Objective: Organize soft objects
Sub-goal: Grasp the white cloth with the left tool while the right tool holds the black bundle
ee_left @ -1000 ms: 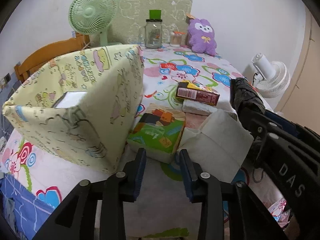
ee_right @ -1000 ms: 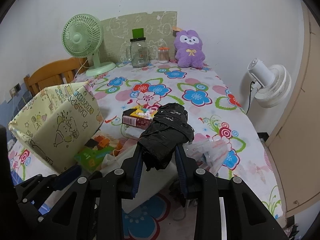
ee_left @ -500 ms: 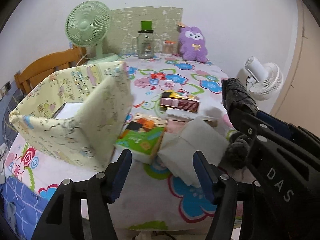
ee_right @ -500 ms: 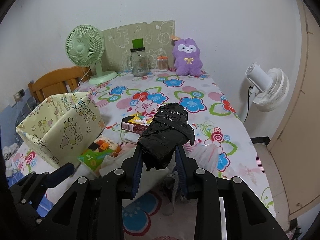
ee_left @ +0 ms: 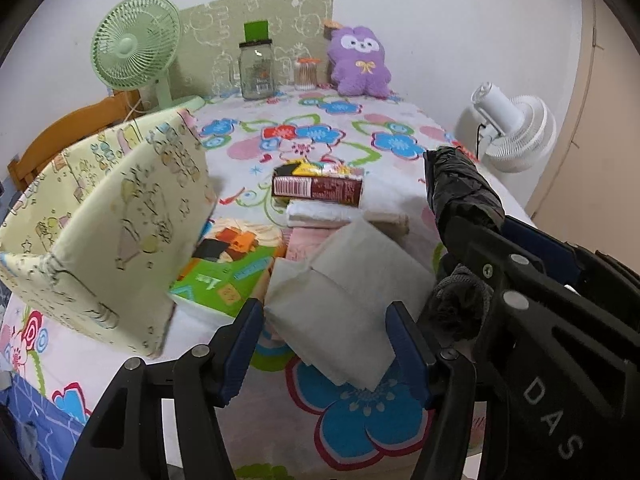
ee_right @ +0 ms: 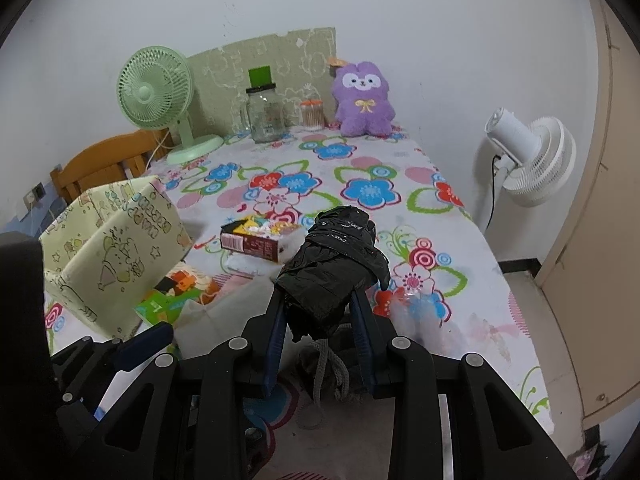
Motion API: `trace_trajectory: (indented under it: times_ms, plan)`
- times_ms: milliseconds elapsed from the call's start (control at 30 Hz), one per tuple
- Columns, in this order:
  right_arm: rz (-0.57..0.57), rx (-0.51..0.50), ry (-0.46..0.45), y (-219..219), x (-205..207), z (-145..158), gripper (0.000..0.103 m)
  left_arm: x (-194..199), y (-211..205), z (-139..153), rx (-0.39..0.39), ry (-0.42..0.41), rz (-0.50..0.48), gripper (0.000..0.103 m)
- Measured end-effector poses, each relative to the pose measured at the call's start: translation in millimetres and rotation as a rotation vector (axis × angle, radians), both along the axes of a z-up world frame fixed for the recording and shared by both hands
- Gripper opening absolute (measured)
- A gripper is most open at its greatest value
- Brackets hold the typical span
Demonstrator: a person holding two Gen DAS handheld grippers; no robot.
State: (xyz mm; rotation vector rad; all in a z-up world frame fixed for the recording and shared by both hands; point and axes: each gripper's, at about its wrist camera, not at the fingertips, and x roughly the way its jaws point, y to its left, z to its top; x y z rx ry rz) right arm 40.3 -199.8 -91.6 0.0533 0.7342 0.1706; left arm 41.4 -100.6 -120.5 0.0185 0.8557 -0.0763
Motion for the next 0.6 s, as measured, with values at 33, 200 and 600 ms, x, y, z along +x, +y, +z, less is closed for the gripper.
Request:
trace_trajectory:
  times_ms: [33, 200, 600]
  plan:
    - [0.0, 0.002, 0.006, -0.3, 1.2, -2.3, 0.035, 1.6, -0.5, -1.4, 0.0, 0.008, -0.001, 0.055]
    - [0.0, 0.009, 0.026, -1.7, 5.7, -8.7, 0.035, 5.2, -2.2, -2.6, -0.003, 0.017, -0.007, 0.035]
    - [-0.002, -0.001, 0.019, 1.6, 6.0, -2.6, 0.035, 7.6, 1.2, 6.9, -0.018, 0.005, -0.013, 0.009]
